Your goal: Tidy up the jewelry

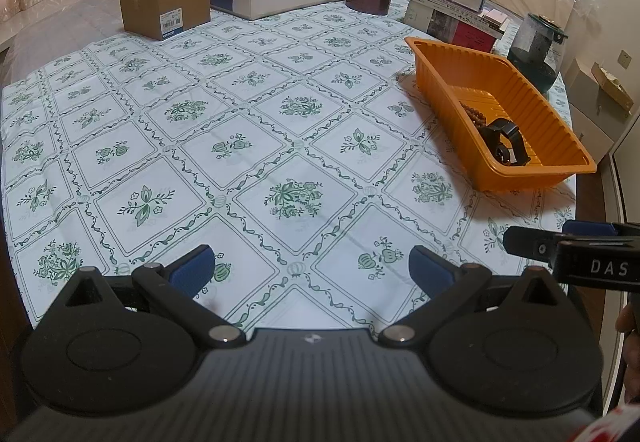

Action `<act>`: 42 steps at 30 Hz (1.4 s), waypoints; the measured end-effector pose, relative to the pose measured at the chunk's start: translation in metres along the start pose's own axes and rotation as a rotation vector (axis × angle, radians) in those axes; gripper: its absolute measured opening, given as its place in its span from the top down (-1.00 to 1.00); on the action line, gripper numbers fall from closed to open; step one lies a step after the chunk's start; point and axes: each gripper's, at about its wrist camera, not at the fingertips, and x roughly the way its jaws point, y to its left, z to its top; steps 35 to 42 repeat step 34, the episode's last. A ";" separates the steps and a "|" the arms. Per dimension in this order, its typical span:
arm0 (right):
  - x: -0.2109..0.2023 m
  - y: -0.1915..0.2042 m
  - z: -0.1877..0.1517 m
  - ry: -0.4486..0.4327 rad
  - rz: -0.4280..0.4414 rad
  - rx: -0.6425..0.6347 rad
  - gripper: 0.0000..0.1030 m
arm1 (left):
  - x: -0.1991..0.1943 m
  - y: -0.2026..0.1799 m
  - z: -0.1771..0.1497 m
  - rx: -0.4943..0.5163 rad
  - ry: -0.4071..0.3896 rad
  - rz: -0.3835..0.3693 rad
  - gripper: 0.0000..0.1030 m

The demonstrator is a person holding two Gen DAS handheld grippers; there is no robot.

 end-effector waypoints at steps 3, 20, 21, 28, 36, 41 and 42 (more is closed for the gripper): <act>0.000 0.000 0.000 0.000 0.000 0.001 -0.74 | 0.000 0.000 0.000 -0.001 -0.001 0.000 -0.99; 0.000 0.000 0.000 0.001 0.000 0.001 -0.74 | 0.000 -0.002 0.001 0.004 -0.002 -0.002 -0.99; 0.000 0.000 0.000 0.001 0.000 0.000 -0.74 | -0.001 -0.002 0.001 0.004 -0.002 -0.002 -0.99; 0.001 0.000 0.000 0.002 0.000 0.001 -0.74 | 0.000 -0.003 0.002 0.004 -0.004 -0.004 -0.99; 0.000 0.000 0.000 -0.001 0.001 0.001 -0.74 | -0.002 0.001 0.005 -0.008 -0.036 -0.010 -0.99; 0.000 0.000 0.000 -0.001 0.001 0.001 -0.74 | -0.002 0.001 0.005 -0.008 -0.036 -0.010 -0.99; 0.000 0.000 0.000 -0.001 0.001 0.001 -0.74 | -0.002 0.001 0.005 -0.008 -0.036 -0.010 -0.99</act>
